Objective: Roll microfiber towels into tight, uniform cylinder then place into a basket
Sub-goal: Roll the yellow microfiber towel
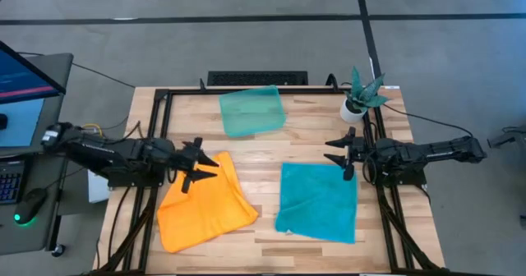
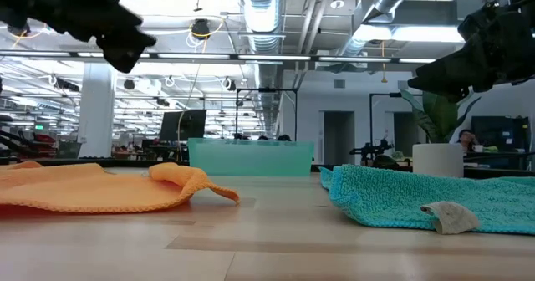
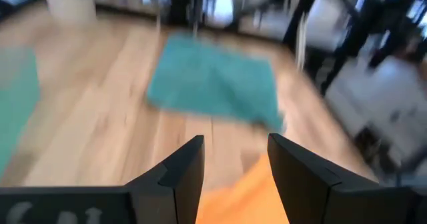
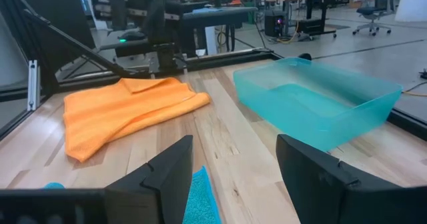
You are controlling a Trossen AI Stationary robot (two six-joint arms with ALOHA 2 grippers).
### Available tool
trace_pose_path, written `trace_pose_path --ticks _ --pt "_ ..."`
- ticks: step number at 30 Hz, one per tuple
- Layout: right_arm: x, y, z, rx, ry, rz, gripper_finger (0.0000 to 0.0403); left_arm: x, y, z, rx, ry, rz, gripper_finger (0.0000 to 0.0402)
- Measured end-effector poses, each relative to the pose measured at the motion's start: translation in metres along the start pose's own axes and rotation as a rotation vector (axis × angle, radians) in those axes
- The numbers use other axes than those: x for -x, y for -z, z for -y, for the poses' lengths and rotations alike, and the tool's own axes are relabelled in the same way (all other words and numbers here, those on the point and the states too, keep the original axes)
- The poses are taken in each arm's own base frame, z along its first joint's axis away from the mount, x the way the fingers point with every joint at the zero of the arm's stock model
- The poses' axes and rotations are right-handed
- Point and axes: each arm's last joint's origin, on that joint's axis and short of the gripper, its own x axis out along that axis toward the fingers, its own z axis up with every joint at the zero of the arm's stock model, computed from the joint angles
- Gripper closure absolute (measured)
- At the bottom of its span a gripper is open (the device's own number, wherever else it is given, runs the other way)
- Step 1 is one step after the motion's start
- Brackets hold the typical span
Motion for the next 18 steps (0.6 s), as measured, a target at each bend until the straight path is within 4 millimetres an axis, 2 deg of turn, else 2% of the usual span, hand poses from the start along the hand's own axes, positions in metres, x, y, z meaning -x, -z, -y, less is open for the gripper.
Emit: trace_pose_path --ticks 8,18 --pt "0.000 0.000 0.000 0.000 0.000 0.000 0.0165 -0.030 0.018 0.005 -0.041 -0.189 -0.394 0.0244" --pt "0.000 0.000 0.000 0.000 0.000 0.000 0.0165 -0.070 0.037 0.002 -0.060 -0.239 -0.606 0.0244"
